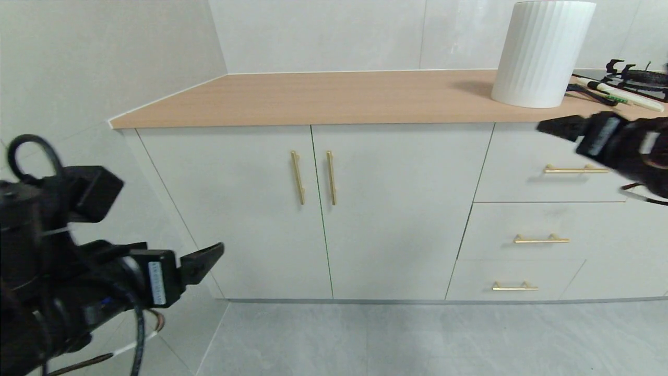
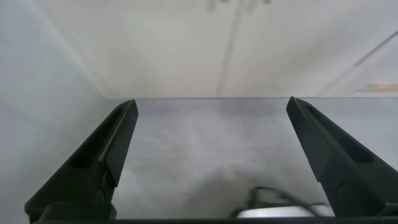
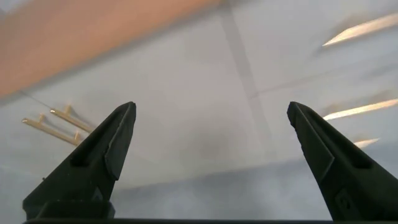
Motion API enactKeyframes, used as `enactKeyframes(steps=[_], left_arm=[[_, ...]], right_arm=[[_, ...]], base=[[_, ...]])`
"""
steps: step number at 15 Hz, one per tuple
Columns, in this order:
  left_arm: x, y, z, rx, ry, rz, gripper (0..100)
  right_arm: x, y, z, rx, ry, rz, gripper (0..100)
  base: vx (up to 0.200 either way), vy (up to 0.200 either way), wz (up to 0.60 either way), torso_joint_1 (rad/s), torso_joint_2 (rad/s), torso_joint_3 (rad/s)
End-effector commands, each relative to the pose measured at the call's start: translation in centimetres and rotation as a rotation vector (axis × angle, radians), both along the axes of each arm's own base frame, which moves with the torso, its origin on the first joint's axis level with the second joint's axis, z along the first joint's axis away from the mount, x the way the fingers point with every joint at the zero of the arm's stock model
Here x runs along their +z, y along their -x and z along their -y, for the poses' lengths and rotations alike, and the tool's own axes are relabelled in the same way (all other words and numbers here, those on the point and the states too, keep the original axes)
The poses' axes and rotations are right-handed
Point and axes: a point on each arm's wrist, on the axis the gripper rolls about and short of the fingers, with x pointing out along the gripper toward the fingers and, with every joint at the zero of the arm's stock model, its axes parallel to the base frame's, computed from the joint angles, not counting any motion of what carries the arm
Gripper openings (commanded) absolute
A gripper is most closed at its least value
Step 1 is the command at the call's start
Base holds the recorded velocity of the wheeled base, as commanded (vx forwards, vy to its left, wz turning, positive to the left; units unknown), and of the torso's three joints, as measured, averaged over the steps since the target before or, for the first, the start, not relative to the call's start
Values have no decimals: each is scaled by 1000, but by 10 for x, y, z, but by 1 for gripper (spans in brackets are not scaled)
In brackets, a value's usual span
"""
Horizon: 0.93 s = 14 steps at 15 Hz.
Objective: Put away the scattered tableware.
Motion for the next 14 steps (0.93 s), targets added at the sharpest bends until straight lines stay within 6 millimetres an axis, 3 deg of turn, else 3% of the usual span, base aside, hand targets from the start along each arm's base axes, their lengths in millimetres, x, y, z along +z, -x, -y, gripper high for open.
enactKeyframes(steps=[1,4,6,7,10,12,14], left_arm=[[-13,90,-64,65,-69,214,100],[-28,140,-87,123,-75,277,100],[-39,165,-94,218,-152,309,100],[-52,184,-97,259,-223,360,100],[-58,194,-94,362,-226,414,100],[-66,203,-88,457,-224,487,100],[-82,196,-87,465,-224,471,100]], right_arm=[[-1,147,54,-86,161,251,100],[-41,218,68,-143,291,326,100],[-63,252,71,-213,363,361,100],[-81,278,70,-272,383,378,100],[-108,302,67,-322,391,370,100],[-118,295,68,-388,352,324,100],[-119,294,69,-446,319,316,100]], base=[[0,0,0,0,0,0],[0,0,0,0,0,0],[0,0,0,0,0,0],[0,0,0,0,0,0],[0,0,0,0,0,0],[0,0,0,0,0,0],[0,0,0,0,0,0]])
